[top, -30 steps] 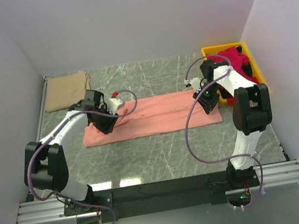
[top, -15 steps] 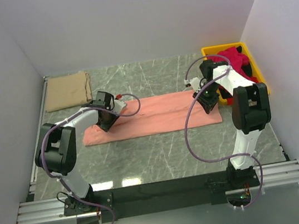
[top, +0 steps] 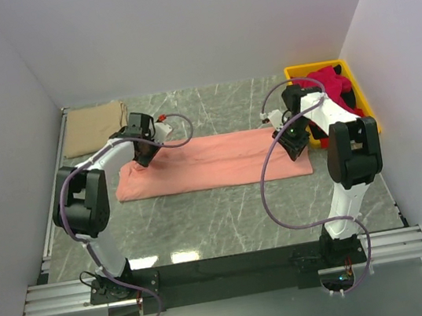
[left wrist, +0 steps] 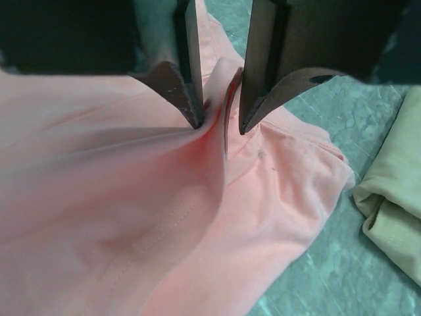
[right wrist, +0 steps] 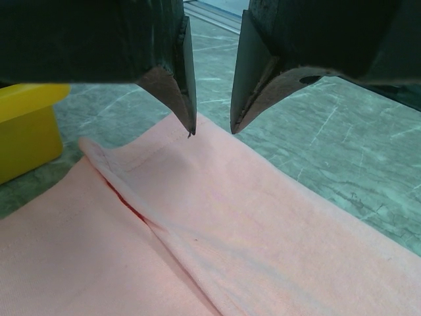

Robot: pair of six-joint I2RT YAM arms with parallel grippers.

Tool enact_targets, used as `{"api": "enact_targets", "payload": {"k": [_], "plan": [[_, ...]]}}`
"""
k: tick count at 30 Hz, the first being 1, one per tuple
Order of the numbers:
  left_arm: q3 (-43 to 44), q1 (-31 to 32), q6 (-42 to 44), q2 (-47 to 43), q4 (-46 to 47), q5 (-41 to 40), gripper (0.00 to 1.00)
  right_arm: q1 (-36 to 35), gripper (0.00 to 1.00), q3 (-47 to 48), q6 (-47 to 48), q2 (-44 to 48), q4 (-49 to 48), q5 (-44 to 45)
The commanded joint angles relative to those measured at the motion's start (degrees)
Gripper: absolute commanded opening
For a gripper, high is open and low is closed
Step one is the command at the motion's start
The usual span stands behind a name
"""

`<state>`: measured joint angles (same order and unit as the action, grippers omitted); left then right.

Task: Fold and stack the t-shirts
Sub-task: Fold the tshirt

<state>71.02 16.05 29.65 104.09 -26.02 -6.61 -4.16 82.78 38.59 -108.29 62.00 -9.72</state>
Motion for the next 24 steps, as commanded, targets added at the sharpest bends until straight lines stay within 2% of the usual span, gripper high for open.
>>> {"api": "enact_targets", "payload": {"k": [1,7,14,24], "plan": [[1.7,-0.7,2.3,-0.5,-2.2,2.6,0.35,-0.3,0.35,-0.7,0.5,1.1,-0.5,0.3],[3.8,-3.7,2.5,-0.2,-7.3,7.5,0.42,-0.3,0.36,-0.3,0.9,1.0,0.3,-0.1],[6.6,-5.4,2.8,-1.2,-9.0,12.4,0.44,-0.3,0.36,0.4,1.0,1.2,0.9,-1.2],[15.4,-7.3,2.1,5.5,-15.6,21.5,0.45,-0.3,0.36,0.3,1.4,1.9,1.0,-0.8]]}}
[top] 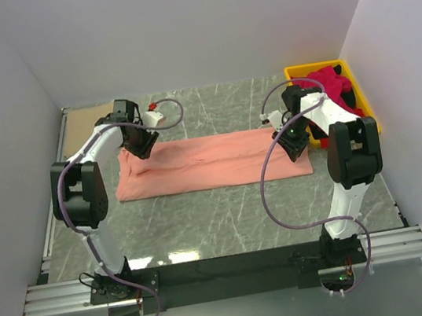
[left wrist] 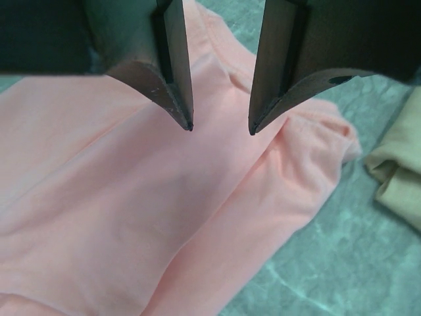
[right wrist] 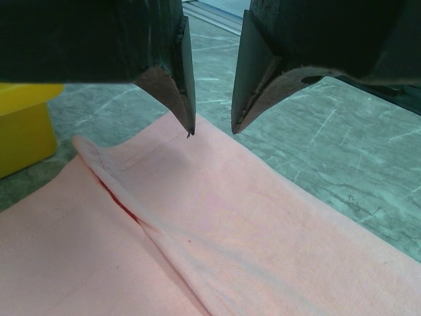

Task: Fold and stack the t-shirts
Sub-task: Fold the tshirt

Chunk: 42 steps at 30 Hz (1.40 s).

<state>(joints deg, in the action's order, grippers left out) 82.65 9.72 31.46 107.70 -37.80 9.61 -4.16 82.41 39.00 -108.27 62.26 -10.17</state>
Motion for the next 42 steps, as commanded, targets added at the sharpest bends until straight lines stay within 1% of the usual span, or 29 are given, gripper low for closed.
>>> {"api": "enact_targets", "payload": {"k": [1,4,6,10,17,22,27,28,33,34,37,38,40,41,42], "plan": [[4.5,-1.3,-0.1,2.5,-4.5,5.6,0.45,-0.3,0.36,0.6,1.0,1.9,0.7,-0.4],[6.6,-2.3,-0.5,5.1,-6.0,5.3,0.45,-0.3,0.36,0.6,0.9,2.0,0.7,-0.5],[6.5,-3.0,-1.1,5.6,-5.2,4.1,0.45,-0.3,0.36,0.6,1.0,2.0,0.7,-0.5],[4.8,-3.3,0.4,4.7,-1.9,2.2,0.47,-0.3,0.36,0.4,1.0,2.1,0.7,-0.7],[8.1,-3.1,2.1,8.0,-3.3,4.9,0.47,-0.3,0.36,0.7,1.1,1.5,0.8,-0.3],[10.2,-2.8,2.5,10.0,-3.1,4.7,0.46,-0.3,0.36,0.4,1.3,1.2,0.6,0.1],[7.7,-2.6,2.9,10.9,-0.8,2.9,0.39,-0.3,0.36,0.3,1.2,1.0,0.5,0.3],[7.2,-2.6,2.9,10.7,-0.4,2.7,0.36,-0.1,0.35,0.3,1.2,1.1,0.6,0.3],[4.5,-2.5,3.9,10.1,0.6,1.9,0.31,-0.2,0.35,0.6,1.0,0.6,0.8,0.3],[4.4,-2.5,4.0,9.9,1.1,1.7,0.25,-0.3,0.35,1.1,1.0,0.4,1.0,0.3],[4.6,-2.5,4.3,9.4,2.3,0.7,0.19,-0.2,0.35,1.6,0.9,-0.1,1.1,0.3],[5.7,-2.5,4.3,9.6,2.6,0.3,0.19,-0.2,0.35,1.5,0.8,-0.2,1.1,0.4],[7.1,-2.5,4.2,10.5,3.0,-0.8,0.21,-0.3,0.35,1.6,0.5,-0.5,0.6,0.8],[9.0,-2.5,4.2,11.8,2.2,-0.8,0.25,-0.2,0.35,1.7,0.5,-1.0,0.6,0.8],[9.9,-2.5,4.2,12.4,1.9,-1.1,0.34,-0.4,0.34,2.2,0.0,-1.3,0.6,0.7]]}}
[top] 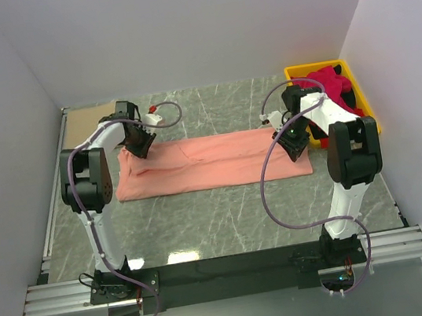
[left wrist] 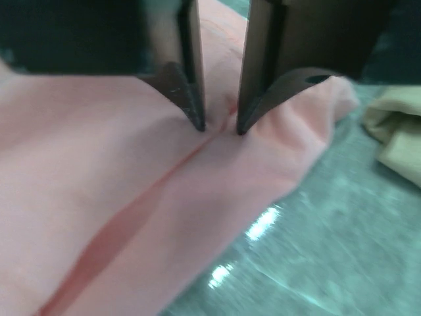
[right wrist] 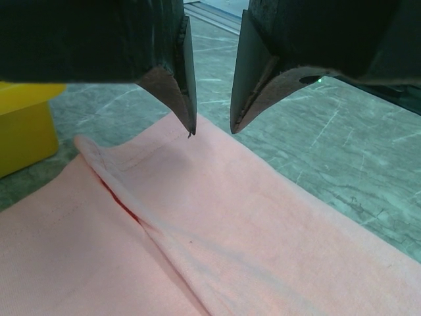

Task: Fold and stack the t-shirts
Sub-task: Fold the tshirt

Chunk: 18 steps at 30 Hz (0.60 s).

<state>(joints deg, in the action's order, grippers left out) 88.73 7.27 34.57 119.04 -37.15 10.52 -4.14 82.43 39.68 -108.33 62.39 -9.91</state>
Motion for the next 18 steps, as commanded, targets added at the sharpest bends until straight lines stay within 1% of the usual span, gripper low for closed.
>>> {"api": "enact_targets", "payload": {"k": [1,4,9,10,11,13,14,15,18], "plan": [[4.5,-0.1,1.0,1.0,0.9,-1.8,0.37,-0.3,0.34,2.5,-0.8,-1.5,0.4,0.4],[4.5,-0.7,0.9,-2.2,0.9,0.3,0.46,-0.3,0.32,4.0,-1.8,-2.6,-0.3,0.2],[2.0,-2.0,-2.0,-9.5,-0.5,4.0,0.47,-1.5,0.27,5.1,-3.6,-5.1,-0.9,0.6],[1.3,-2.0,-3.7,-10.7,-1.1,4.6,0.47,-1.8,0.26,4.4,-3.9,-5.5,-0.4,0.8],[0.0,-2.0,-5.0,-12.8,-1.6,5.0,0.48,-2.1,0.23,3.8,-4.0,-5.8,-0.4,1.0],[-1.4,-2.1,-8.3,-14.9,-3.4,7.8,0.48,-3.1,0.21,1.0,-4.3,-5.8,-0.6,1.7],[-3.5,-2.2,-9.3,-17.1,-3.4,9.2,0.49,-3.4,0.20,0.0,-4.4,-5.7,-0.6,2.3],[-4.9,-2.2,-12.5,-18.4,-2.9,9.5,0.54,-3.9,0.20,-1.0,-4.8,-5.7,-0.6,3.0],[-9.6,-2.3,-18.5,-22.9,-2.2,11.7,0.54,-4.4,0.18,-4.4,-5.8,-5.7,0.0,3.8]]}}
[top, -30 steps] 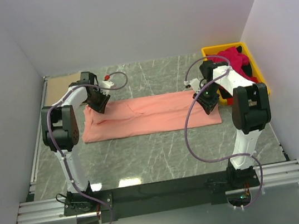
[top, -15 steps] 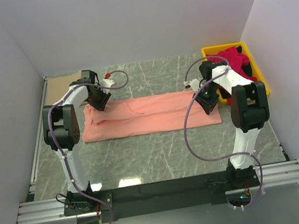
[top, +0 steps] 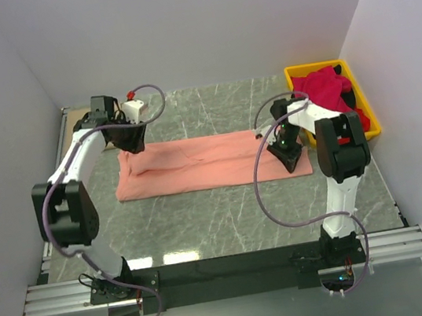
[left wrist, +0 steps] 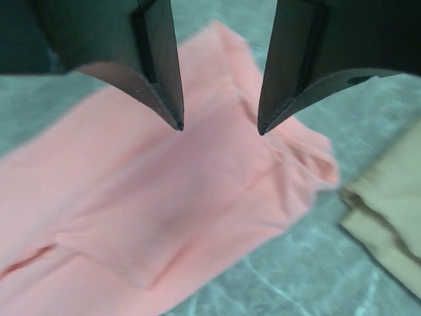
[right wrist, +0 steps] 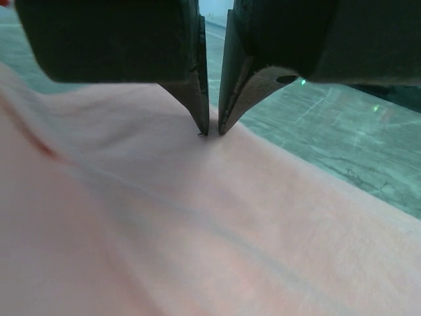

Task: Fold and stack the t-shirts
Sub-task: Fold the tshirt

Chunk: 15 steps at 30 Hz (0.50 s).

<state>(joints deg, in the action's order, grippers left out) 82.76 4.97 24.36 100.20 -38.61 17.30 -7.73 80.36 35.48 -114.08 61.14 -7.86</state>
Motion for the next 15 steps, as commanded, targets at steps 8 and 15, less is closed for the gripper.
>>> {"api": "enact_targets", "payload": {"k": [8,15], "plan": [[-16.2,1.3,-18.8,-13.2,1.8,1.9,0.44,-6.4,0.15,-15.4,-1.3,6.7,5.6,-1.4],[-18.5,10.2,-22.2,-7.6,6.1,-5.1,0.39,-7.0,0.18,-17.6,0.0,17.2,10.0,-9.8]]}}
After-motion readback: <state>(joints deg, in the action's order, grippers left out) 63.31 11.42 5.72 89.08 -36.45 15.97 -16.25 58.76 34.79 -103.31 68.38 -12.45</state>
